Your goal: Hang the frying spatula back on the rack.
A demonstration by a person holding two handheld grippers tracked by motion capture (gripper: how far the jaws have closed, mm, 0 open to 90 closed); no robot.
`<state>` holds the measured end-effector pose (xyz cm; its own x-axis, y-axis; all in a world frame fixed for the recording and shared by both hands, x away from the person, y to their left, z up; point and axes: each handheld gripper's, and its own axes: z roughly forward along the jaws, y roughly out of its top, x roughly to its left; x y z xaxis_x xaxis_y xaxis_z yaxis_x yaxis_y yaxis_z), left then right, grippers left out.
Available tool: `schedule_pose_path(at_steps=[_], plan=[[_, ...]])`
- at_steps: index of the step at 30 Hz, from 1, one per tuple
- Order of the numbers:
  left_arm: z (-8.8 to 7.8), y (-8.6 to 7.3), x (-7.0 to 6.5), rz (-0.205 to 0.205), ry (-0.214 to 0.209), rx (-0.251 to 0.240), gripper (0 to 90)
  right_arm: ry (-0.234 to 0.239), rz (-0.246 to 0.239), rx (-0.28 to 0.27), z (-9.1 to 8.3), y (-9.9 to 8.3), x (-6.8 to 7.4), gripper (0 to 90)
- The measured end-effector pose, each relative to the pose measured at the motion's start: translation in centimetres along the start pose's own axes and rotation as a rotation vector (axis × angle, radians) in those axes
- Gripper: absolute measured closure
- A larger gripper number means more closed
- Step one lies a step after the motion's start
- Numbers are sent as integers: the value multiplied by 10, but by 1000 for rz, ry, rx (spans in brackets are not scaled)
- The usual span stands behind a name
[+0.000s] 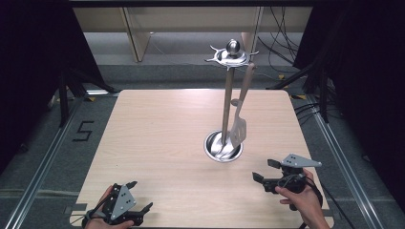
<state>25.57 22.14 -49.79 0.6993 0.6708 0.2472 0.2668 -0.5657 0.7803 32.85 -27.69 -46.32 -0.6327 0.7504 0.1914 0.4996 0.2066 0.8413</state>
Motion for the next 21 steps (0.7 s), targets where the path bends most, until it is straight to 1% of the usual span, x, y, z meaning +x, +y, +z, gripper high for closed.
schedule_pose_path(at_steps=[1,2,3,4,5,6,7,8,9,10,11,12,13,14,15,16,17,18,19,20,21], plan=[[1,0,-1,-14,2,-12,150,16,23,16,-1,-1,2,168],[1,0,-1,-14,2,-12,150,16,23,16,-1,-1,2,168],[1,0,0,-12,2,-7,150,9,8,13,0,-2,1,168],[1,0,0,0,0,-3,150,2,-10,9,-1,-2,1,169],[0,0,0,0,2,1,150,18,20,11,-1,-3,3,169],[0,0,0,3,2,0,150,13,-8,3,0,-4,1,169],[0,1,0,-11,-5,-2,150,5,-17,14,-1,-5,2,169],[0,0,-1,-22,-13,-9,150,12,17,26,-4,-6,5,170],[0,0,-1,-22,-13,-10,150,13,13,21,-4,-7,5,173],[-1,1,0,-5,-14,3,150,13,13,21,-4,-7,5,173],[0,0,0,-17,-13,-8,150,17,20,12,-3,-9,6,175],[0,1,-1,-20,-13,-9,150,10,-3,20,-4,-10,4,175],[0,1,-1,-18,-11,-8,150,7,4,17,-5,-12,5,175],[-1,1,1,6,-3,9,150,10,0,12,-4,-13,4,175],[-1,1,0,5,-9,9,150,3,8,14,-5,-14,4,175],[-1,1,0,11,-11,14,150,8,16,3,-6,-16,6,175],[-1,1,0,4,-9,4,150,16,27,7,-7,-17,6,175],[0,1,-1,-8,-14,-3,150,1,25,17,-8,-18,6,175],[-1,1,0,7,-6,9,150,3,13,5,-9,-19,6,176],[-1,1,0,5,-7,8,150,-9,18,19,-10,-20,7,176],[-1,1,1,9,-9,14,150,-13,38,20,-10,-22,8,176]])
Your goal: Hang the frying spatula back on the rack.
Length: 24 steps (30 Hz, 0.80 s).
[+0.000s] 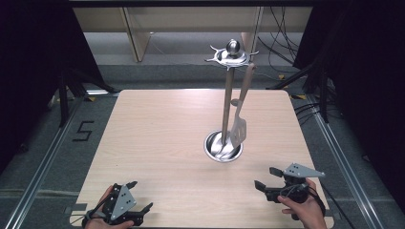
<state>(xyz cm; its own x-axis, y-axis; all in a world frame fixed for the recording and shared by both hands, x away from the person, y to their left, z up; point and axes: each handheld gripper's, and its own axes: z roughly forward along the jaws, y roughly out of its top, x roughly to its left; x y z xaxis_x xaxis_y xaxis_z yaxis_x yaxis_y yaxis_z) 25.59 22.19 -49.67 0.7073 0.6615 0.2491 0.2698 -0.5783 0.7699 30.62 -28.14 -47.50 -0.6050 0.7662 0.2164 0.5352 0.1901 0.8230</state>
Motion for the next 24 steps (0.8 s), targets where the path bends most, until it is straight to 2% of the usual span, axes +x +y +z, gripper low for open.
schedule_pose_path(at_steps=[1,2,3,4,5,6,9,10,11,12,13,14,17,18,20,21,22,24], plan=[[1,0,-1,-18,-7,-17,150,11,-42,-8,0,-1,-3,176],[1,0,-1,-19,-7,-19,149,8,4,-3,-1,-2,0,176],[0,0,-1,-7,-3,-9,150,8,-28,-13,0,-3,-1,176],[1,0,-1,-4,0,-8,150,2,-31,2,-2,-4,-2,176],[1,0,-1,-1,-6,-11,150,-8,-56,-11,-1,-5,-2,176],[0,0,0,8,-4,0,150,9,-13,13,-2,-8,1,174],[0,0,-1,-4,-6,-7,150,0,-11,25,-3,-10,1,173],[0,0,-1,-6,-5,-8,150,-5,-44,16,-3,-10,-1,172],[0,0,0,10,0,6,150,6,-41,8,-3,-11,-1,171],[0,0,-1,-3,0,-6,150,3,3,22,-4,-12,3,170],[1,0,-1,-4,4,-12,150,4,-14,25,-5,-12,2,169],[1,0,-1,-2,2,-10,150,-8,-54,4,-4,-13,0,165],[1,0,-1,-4,6,-13,150,-13,-40,22,-6,-15,1,163],[1,0,-1,-6,4,-12,149,-3,-4,25,-7,-17,3,163],[0,0,-1,-1,5,-12,150,-6,-10,27,-8,-18,3,163],[0,0,-1,-3,-1,-4,150,-2,-49,20,-8,-19,1,163],[0,0,-1,-5,-2,-5,150,-20,-18,21,-8,-20,3,164],[1,0,-1,-1,4,-10,150,-21,-34,19,-9,-21,3,163]])
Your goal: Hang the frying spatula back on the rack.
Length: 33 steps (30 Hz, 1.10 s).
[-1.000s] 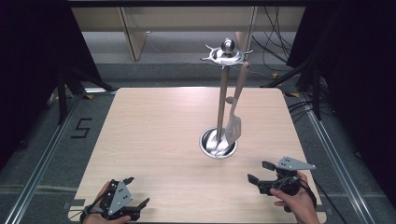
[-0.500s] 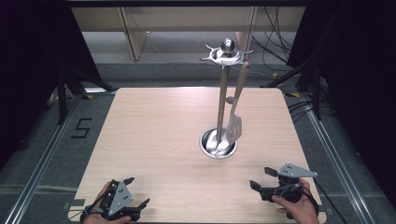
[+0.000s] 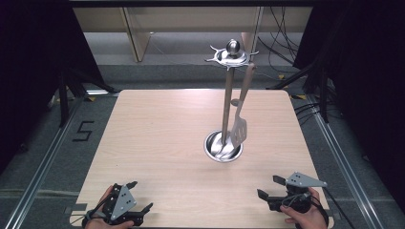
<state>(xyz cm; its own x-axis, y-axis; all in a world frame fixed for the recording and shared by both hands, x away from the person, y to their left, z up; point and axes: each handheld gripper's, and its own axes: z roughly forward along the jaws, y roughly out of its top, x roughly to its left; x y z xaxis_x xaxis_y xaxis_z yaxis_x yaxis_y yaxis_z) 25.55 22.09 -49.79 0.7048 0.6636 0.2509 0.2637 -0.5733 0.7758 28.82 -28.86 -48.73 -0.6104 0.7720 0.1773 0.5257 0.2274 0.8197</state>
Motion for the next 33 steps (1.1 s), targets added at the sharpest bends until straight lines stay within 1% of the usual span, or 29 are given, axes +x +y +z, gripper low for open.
schedule_pose_path(at_steps=[1,2,3,4,5,6,7,8,9,10,11,12,14,15,16,17,18,20,21,22,23,26,27,28,29,30,32,33], plan=[[0,0,0,-1,-1,1,150,1,12,15,-1,-1,1,163],[0,0,0,-1,-1,1,150,7,-1,2,-1,-1,0,163],[0,0,0,-3,0,-2,150,4,14,10,-2,-2,3,163],[0,0,0,-2,-1,-1,150,4,14,10,-2,-2,3,163],[-1,1,0,1,-9,13,150,-11,7,5,-1,-3,3,163],[-1,1,0,1,-7,15,150,-1,-10,16,-2,-3,3,162],[0,0,0,-3,-1,-2,150,-11,-38,12,-2,-3,2,162],[0,0,0,-3,-1,-1,150,-10,-28,9,-2,-4,3,162],[0,0,0,0,-7,10,150,-7,-10,14,-2,-4,5,162],[0,0,0,-1,-2,1,150,-14,-35,9,-1,-5,4,162],[0,0,0,-2,-1,-1,150,-13,-2,24,-3,-5,7,162],[0,0,0,-3,1,-1,150,-10,-38,19,-3,-5,5,162],[0,0,0,-3,1,-1,150,-17,-41,9,-2,-6,5,162],[0,0,0,-2,1,0,150,-10,-18,12,-3,-6,8,162],[0,0,0,0,-5,10,150,-15,-37,6,-4,-6,7,162],[0,0,0,-1,-4,9,150,-8,-42,16,-5,-7,7,162],[0,0,0,-2,-5,8,150,0,-24,23,-4,-7,8,162],[0,0,0,0,-5,8,150,-31,-51,17,-4,-8,8,162],[0,0,0,-1,-5,7,150,-21,-46,29,-5,-9,8,162],[0,0,0,-1,-5,7,150,-17,-44,26,-5,-9,9,162],[0,0,0,-1,-6,9,150,-23,-25,35,-4,-10,11,162],[0,0,0,0,-5,8,150,-16,-32,34,-4,-11,10,162],[0,0,0,-2,0,-2,150,-19,-44,34,-4,-11,9,162],[0,0,0,-2,1,0,150,-11,-19,39,-4,-11,11,162],[0,0,0,-1,1,-1,149,-12,-44,35,-3,-11,9,162],[0,0,0,-5,-8,7,150,-12,-44,35,-3,-11,9,162],[0,0,0,1,-9,10,150,-10,-45,34,-3,-11,9,162],[1,0,0,-2,-5,4,150,-11,-33,37,-3,-11,10,162]])
